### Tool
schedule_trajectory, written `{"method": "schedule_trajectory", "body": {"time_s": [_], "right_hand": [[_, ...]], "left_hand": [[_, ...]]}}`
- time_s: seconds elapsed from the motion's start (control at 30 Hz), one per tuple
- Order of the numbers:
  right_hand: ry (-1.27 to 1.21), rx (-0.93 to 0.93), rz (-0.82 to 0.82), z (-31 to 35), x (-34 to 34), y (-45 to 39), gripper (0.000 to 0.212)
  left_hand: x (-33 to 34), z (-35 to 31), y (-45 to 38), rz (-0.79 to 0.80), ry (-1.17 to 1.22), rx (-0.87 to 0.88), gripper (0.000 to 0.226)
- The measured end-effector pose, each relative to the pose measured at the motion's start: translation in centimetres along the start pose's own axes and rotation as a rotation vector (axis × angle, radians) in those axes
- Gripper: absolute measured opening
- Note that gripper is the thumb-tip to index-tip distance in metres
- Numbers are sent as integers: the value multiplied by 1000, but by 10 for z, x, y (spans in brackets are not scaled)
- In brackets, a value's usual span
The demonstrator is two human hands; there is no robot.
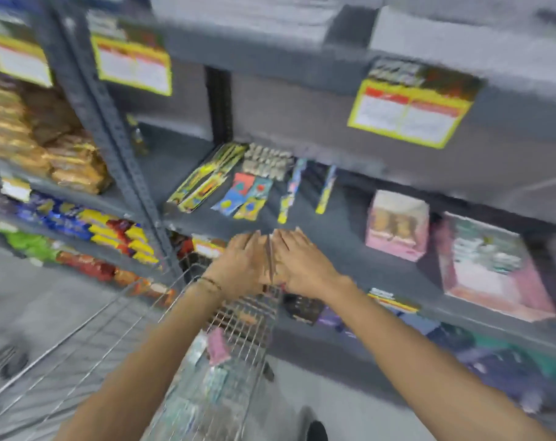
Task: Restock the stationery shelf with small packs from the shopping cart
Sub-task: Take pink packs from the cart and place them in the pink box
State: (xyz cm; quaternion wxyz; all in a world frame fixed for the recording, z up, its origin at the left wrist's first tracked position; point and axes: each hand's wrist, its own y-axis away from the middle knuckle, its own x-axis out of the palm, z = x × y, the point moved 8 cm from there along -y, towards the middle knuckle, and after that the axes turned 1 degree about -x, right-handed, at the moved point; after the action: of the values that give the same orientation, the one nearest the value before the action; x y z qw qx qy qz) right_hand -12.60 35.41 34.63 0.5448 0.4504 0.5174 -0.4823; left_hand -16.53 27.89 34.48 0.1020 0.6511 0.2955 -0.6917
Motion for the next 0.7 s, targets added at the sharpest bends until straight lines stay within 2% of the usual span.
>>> {"method": "schedule_trajectory", "body": {"time_s": [0.07, 0.13, 0.2, 0.27, 0.33, 0.43, 0.57, 0.7], "right_hand": [[-12, 84, -67, -45, -33, 15, 89], [-11, 174, -79, -92, -54, 33, 89], [-16, 281, -55, -137, -63, 49, 95], [-55, 385, -54, -184, -65, 68, 98], [-91, 424, -5, -219, -62, 78, 89], [-76, 457, 53, -252, -58, 86, 76], [-78, 477, 111, -283, -34, 86, 81], [-96, 503, 186, -293, -17, 80, 81]], "left_hand": [[-17, -36, -42, 12, 7, 111, 54], [-18, -62, -88, 59, 172, 118, 60], [-11, -88, -125, 179, 333, 96, 81], [0, -121, -162, 279, 370, 95, 97], [13, -147, -190, 348, 360, 99, 99], [34, -173, -222, 410, 360, 102, 94], [66, -186, -242, 499, 347, 98, 85], [79, -174, -236, 442, 308, 51, 67]]}}
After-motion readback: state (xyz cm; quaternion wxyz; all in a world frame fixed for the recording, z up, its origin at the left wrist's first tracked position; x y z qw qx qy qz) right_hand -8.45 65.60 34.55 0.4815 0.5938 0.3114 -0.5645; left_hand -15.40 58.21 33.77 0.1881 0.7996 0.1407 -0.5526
